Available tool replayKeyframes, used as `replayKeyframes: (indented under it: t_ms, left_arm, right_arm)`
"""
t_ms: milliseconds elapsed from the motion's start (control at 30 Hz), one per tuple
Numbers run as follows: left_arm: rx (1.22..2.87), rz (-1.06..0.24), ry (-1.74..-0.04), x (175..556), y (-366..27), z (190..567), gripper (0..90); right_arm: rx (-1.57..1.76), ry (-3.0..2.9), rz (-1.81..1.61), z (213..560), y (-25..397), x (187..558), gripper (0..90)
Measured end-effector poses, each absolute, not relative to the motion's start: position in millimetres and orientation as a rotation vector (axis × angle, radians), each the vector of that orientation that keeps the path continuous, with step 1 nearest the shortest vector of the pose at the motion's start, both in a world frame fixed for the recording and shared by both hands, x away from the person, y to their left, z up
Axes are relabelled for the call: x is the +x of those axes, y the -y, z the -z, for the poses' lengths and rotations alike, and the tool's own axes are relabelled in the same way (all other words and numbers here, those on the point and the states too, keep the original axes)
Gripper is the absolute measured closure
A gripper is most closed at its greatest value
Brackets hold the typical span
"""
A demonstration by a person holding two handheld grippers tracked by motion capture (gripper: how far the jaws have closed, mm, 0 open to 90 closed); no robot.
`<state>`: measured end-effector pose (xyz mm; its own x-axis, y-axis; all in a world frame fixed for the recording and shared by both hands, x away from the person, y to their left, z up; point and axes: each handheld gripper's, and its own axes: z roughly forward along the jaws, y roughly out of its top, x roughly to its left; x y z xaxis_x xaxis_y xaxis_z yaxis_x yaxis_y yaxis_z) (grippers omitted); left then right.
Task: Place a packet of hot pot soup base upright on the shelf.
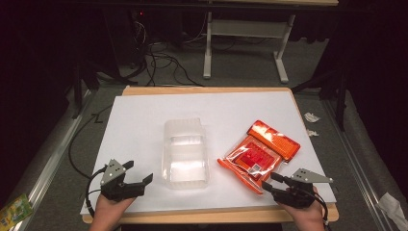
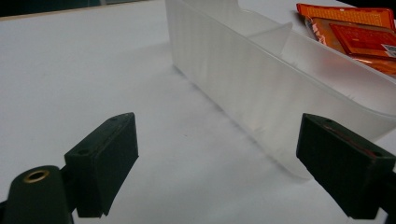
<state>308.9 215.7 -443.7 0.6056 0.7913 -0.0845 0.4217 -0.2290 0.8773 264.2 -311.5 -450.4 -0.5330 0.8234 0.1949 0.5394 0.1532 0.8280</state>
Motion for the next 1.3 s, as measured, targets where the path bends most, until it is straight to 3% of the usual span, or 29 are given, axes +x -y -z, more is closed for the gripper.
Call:
replayKeyframes:
  t_ms: [867, 1300]
  left_arm:
    - [1.855, -0.472, -0.989, 311.2, -215.9, 444.9, 13.5]
    - [1.854, -0.473, -0.997, 310.7, -216.7, 446.1, 13.5]
  right_arm:
    - [1.554, -1.851, -1.153, 465.8, 358.9, 344.4, 19.1]
    - [1.623, -1.734, -1.150, 460.9, 382.0, 371.2, 17.4]
